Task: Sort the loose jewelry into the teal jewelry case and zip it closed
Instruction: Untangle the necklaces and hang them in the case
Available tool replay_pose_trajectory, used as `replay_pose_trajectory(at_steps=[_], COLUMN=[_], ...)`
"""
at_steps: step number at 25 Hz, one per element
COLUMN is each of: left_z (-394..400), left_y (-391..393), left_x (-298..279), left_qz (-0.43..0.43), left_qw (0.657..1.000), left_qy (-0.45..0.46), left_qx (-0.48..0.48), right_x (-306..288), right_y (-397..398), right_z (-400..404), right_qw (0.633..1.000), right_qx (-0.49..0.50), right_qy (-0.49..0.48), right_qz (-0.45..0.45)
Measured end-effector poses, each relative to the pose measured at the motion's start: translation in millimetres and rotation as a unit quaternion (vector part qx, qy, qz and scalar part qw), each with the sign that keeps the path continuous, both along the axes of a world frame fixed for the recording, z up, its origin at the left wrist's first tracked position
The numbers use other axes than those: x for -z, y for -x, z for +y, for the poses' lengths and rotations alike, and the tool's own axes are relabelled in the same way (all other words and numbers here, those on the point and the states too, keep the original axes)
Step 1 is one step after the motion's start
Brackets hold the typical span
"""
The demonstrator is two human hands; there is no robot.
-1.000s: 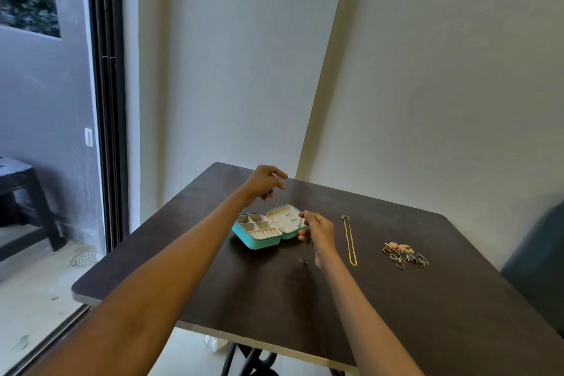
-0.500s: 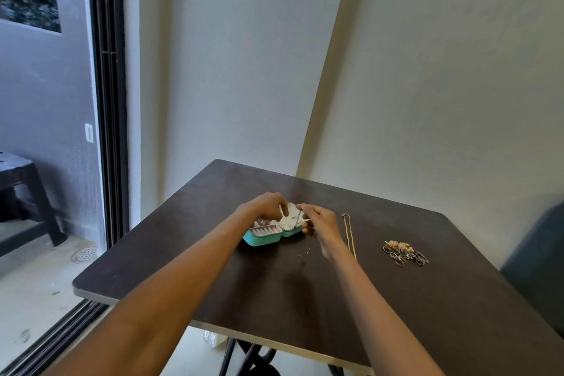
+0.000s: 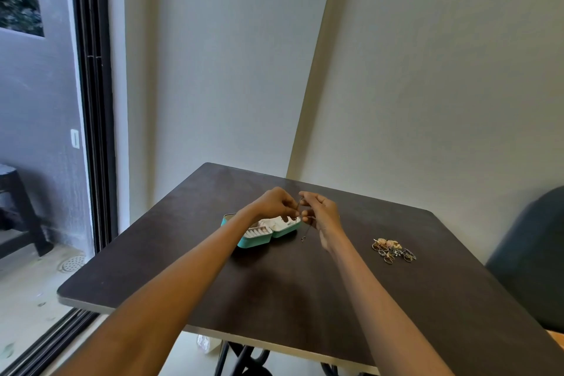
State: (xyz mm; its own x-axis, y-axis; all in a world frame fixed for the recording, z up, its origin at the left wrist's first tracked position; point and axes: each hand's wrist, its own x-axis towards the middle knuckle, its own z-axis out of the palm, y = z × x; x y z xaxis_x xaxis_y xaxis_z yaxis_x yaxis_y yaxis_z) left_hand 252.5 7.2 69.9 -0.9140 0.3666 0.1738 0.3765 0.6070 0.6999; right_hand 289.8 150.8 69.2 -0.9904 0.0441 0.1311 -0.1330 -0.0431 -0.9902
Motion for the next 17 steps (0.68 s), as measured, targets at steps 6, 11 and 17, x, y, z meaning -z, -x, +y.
replay_pose_trajectory(at_steps=[6,11,17], left_z=[-0.9,9.7,27.3], left_y=[-1.4,-4.6,-14.2], left_x=[-3.3,-3.9,-4.5], left_qz=[0.02,0.001,-0.142], left_qw=[0.998,0.988,0.926], left_qy=[-0.04,-0.142,-0.348], left_qx=[-0.04,-0.06,-0.024], right_x=[16.0,26.5,36.6], right_y=[-2.4,-8.7,-15.2], right_z=[23.5,31.0,28.7], right_qw=[0.997,0.995,0.997], right_qx=[0.068,0.08,0.069], right_qy=[-0.03,-0.053,-0.027], right_qz=[-0.001,-0.018,-0.032])
